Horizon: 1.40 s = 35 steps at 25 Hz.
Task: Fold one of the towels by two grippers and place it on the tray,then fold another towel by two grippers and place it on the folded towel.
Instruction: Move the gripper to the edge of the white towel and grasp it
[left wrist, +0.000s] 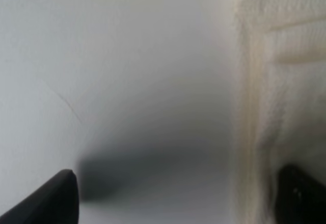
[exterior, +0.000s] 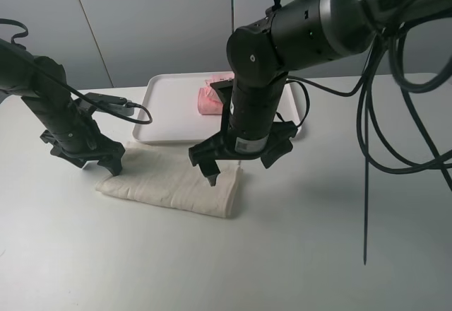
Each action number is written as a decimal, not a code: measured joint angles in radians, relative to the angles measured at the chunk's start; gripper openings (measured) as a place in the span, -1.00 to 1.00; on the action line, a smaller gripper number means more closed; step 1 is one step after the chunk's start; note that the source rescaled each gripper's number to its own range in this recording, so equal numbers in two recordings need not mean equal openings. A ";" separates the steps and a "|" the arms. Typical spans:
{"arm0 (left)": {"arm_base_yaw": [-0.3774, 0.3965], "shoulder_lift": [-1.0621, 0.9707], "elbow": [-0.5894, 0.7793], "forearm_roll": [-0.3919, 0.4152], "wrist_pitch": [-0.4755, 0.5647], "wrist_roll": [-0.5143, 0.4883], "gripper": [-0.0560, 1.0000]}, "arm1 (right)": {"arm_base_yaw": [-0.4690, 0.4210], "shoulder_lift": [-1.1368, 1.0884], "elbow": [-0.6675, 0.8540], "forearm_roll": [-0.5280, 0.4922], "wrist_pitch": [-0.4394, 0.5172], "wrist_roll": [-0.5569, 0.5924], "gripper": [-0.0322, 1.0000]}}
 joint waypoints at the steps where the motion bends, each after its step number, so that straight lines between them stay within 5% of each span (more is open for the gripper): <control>1: 0.000 0.000 -0.002 0.000 0.003 0.000 0.99 | 0.000 0.024 -0.019 0.002 0.005 0.000 0.99; 24: 0.000 0.002 -0.009 0.000 0.012 0.000 0.99 | 0.000 0.173 -0.063 0.034 -0.020 0.060 0.92; 28: 0.000 0.002 -0.009 0.000 0.012 0.000 0.99 | 0.004 0.175 -0.063 0.036 -0.039 0.064 0.74; 35: 0.000 0.002 -0.009 0.000 0.012 0.000 0.99 | 0.009 0.186 -0.071 0.081 -0.062 0.062 -0.07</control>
